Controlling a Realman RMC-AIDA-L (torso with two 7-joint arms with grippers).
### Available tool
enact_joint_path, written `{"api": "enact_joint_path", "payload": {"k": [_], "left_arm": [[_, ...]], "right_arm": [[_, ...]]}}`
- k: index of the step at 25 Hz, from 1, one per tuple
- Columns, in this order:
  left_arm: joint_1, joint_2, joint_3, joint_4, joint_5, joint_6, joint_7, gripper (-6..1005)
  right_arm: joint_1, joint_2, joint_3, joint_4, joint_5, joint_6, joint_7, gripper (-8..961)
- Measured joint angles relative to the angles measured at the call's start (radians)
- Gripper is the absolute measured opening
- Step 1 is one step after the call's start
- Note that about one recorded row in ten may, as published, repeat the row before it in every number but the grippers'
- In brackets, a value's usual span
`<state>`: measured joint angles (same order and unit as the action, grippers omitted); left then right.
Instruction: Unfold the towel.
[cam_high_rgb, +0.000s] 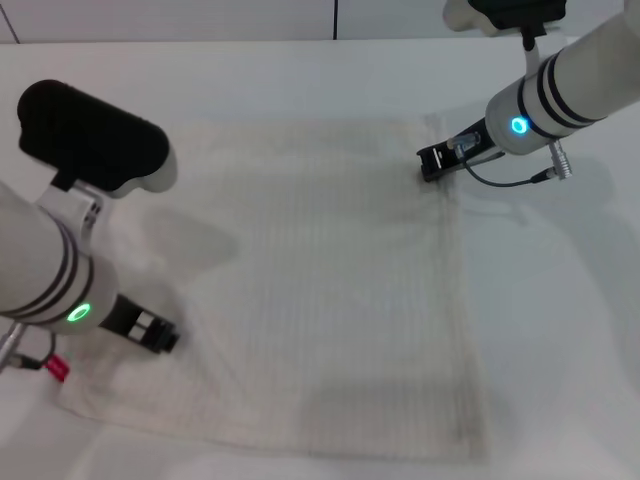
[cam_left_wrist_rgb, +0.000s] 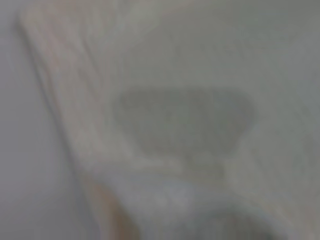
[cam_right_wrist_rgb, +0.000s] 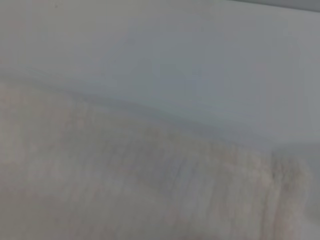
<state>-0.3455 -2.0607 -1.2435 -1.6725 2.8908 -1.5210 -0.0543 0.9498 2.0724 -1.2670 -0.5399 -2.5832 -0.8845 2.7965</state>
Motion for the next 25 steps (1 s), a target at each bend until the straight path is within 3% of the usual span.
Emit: {"api": "enact_joint_path", "payload": {"k": [8, 15, 19, 22, 25], "left_arm": [[0.065, 0.022, -0.029, -0.103, 0.002, -0.127, -0.018, 530], [0.064, 0.040, -0.050, -0.155, 0.004, -0.077, -0.008, 529], [0.050, 0.034, -0.120, -0.173, 0.004, 0.093, 0.089, 529], [0.056, 0.016, -0.195, -0.166, 0.004, 0.278, 0.198, 529], [0.126, -0.002, -0.238, -0.144, 0.003, 0.616, 0.328, 530]], "right_arm": [[-0.002, 0.000, 0.000, 0.000, 0.000, -0.001, 0.000, 15], [-0.025, 0.001, -0.010, -0.053, 0.000, -0.003, -0.001, 16], [-0.115, 0.008, -0.055, -0.220, 0.005, -0.012, -0.007, 16], [-0.230, 0.011, -0.121, -0.417, 0.024, -0.005, -0.007, 17], [-0.363, 0.009, -0.203, -0.601, 0.079, 0.063, -0.016, 17]]}}
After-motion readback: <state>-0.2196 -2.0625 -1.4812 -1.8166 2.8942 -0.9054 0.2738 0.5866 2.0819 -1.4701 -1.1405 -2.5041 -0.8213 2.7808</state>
